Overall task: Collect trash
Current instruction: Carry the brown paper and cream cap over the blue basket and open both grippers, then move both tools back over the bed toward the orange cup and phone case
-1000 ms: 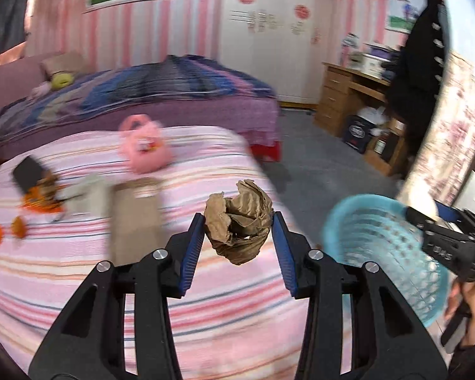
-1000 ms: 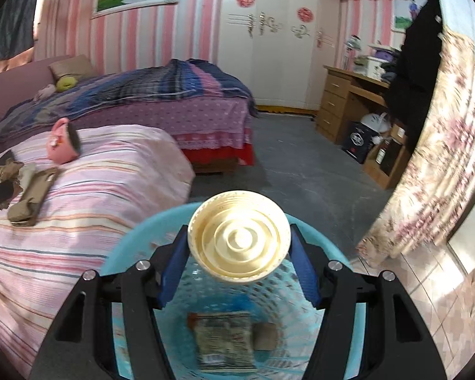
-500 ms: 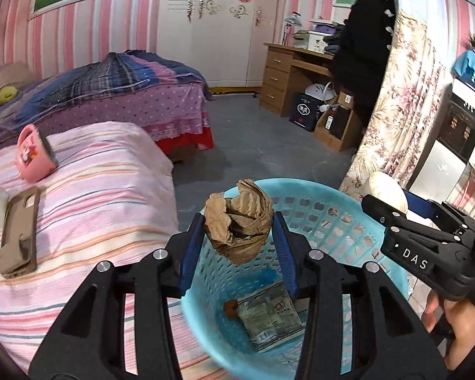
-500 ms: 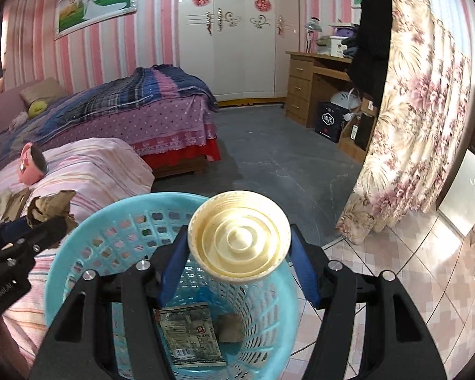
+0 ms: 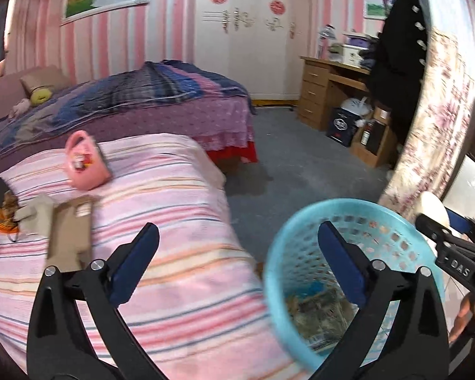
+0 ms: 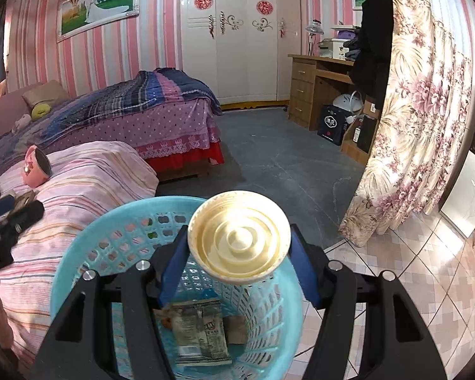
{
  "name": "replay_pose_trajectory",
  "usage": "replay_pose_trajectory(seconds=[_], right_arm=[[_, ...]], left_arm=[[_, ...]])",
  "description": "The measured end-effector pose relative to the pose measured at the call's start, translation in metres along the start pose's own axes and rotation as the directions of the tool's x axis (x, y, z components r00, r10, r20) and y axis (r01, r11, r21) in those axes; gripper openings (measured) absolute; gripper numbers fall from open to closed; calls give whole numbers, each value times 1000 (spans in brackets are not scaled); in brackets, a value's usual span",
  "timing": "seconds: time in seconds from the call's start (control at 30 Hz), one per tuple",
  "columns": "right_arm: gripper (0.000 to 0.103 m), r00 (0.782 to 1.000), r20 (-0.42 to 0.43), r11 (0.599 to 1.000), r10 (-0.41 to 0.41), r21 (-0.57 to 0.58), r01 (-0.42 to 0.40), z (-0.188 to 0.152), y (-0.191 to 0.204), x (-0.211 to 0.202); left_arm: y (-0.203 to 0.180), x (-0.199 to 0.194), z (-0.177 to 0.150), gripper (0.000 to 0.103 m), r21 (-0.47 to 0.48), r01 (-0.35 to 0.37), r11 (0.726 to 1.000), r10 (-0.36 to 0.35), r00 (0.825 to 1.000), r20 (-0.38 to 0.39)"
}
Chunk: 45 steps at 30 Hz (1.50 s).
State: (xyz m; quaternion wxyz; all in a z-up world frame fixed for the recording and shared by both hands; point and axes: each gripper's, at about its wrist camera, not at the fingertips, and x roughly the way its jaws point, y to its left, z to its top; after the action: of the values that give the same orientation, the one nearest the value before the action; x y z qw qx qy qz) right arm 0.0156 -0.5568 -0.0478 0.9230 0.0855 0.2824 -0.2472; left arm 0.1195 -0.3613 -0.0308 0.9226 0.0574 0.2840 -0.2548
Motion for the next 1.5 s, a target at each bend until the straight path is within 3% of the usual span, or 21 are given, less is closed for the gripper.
replay_pose_trajectory(seconds=[0.23, 0.3, 0.43, 0.5, 0.67, 0.93, 1.13, 1.3, 1.5], right_arm=[[62, 1000, 6, 999, 25, -37, -25, 4, 20, -1], [73, 999, 13, 999, 32, -33, -32, 6, 24, -3], [81, 999, 34, 999, 25, -40, -23, 7, 37, -7], [90, 999, 43, 999, 18, -43, -17, 9, 44, -9], [95, 999, 47, 997, 21, -81, -17, 13, 71, -11], [96, 994, 73, 993, 80, -94, -73, 18, 120, -22], [97, 989, 70, 986, 130, -113, -122, 18, 154, -26], [97, 984, 60, 975, 169, -155, -158, 16, 185, -29], [97, 978, 40, 961, 202, -200, -191, 8, 213, -30]], left_arm=[[41, -11, 3, 97, -42, -61, 997, 62, 998, 11], [51, -16, 2, 97, -47, -76, 996, 76, 997, 13], [68, -27, -1, 97, -45, -109, 993, 110, 994, 26], [78, -33, -2, 97, -60, -116, 991, 118, 993, 29], [100, -49, -4, 97, -64, -155, 986, 158, 987, 40], [147, -80, -4, 97, -101, -222, 970, 227, 973, 40], [191, -102, -6, 97, -125, -296, 947, 303, 952, 42], [234, -121, -16, 98, -198, -339, 920, 353, 935, 41], [284, -129, -39, 97, -278, -364, 889, 379, 925, 1]])
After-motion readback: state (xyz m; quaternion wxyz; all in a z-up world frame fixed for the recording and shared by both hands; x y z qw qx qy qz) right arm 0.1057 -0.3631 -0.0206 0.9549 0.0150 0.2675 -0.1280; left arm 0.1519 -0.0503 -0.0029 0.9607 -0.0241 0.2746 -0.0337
